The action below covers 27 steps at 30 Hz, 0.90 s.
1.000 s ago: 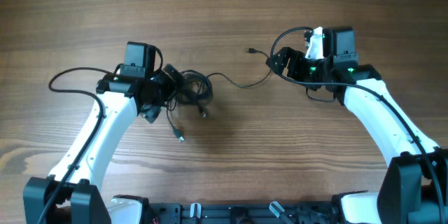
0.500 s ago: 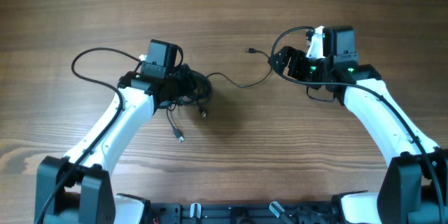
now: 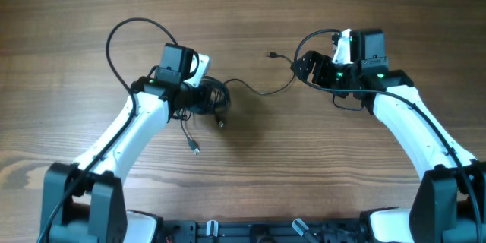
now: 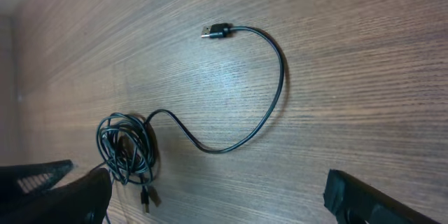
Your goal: Untangle cables
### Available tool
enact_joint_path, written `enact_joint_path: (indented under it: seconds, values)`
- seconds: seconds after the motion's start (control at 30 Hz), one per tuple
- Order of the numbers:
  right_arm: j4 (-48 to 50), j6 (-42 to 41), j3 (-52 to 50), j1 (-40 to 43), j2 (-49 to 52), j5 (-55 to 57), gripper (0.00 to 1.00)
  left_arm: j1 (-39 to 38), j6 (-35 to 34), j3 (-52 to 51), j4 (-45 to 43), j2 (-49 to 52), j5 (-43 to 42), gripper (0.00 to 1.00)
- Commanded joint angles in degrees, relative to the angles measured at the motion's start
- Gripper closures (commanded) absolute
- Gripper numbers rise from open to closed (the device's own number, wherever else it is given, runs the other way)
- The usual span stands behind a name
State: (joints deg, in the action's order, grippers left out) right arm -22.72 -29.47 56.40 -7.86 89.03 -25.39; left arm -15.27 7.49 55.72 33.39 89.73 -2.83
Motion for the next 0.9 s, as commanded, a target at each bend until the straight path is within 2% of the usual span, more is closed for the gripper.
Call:
enact_joint_path:
  seconds: [0.0, 0.03, 0.1, 0.13, 0.27, 0.33, 0.4, 0.47, 0.5, 0.63, 0.8, 0.87]
  values:
    - [-0.46, 0.87, 0.2, -0.04, 0.0, 1.01, 0.0, 0.13, 2.38, 0.11, 1.75, 4.98, 0.02, 0.42]
    - [-0.5, 0.87, 0.2, -0.04, 0.0, 1.01, 0.0, 0.11, 2.38, 0.11, 1.75, 6.19, -0.28, 0.45]
    - [-0.57, 0.85, 0.2, -0.04, 0.0, 0.98, 0.01, 0.11, 2.38, 0.11, 1.44, 8.28, -0.28, 0.67]
    - [-0.79, 0.85, 0.2, -0.04, 0.0, 0.94, 0.01, 0.11, 2.34, 0.11, 1.55, 8.66, -0.28, 0.96]
    - [-1.33, 2.21, 0.2, -0.04, 0.0, -3.87, 0.02, 0.11, -1.36, 0.24, 1.77, 4.96, -0.26, 0.96]
    - [-1.27, 5.27, 0.2, -0.07, 0.0, -10.1, 0.06, 0.11, -5.51, 0.46, 1.79, 0.15, -0.35, 0.96]
    - [-1.09, 7.56, 0.2, -0.39, 0.0, -13.68, 0.16, 0.11, -7.39, 0.5, 1.77, -4.96, -2.89, 0.96]
    - [-0.22, 8.46, 0.15, -2.43, 0.0, -14.64, 0.35, 0.11, -7.41, 0.48, 1.77, -12.07, -8.68, 0.96]
    - [1.01, 8.5, 0.13, -3.82, 0.0, -14.58, 0.36, 0.11, -7.41, 0.48, 1.79, -14.34, -10.27, 0.96]
    - [7.72, 7.08, 0.13, -9.86, 0.0, -14.53, 0.36, 0.11, -8.02, 0.48, 2.69, -21.2, -11.96, 0.96]
    - [13.4, -3.52, 0.13, -15.02, 0.11, -7.78, 0.34, 0.11, -9.07, 0.48, 4.66, -23.96, -11.96, 0.96]
    - [12.72, -3.98, 0.13, -16.26, 0.24, -4.26, 0.26, 0.11, -10.16, 0.48, 4.83, -23.96, -11.93, 0.96]
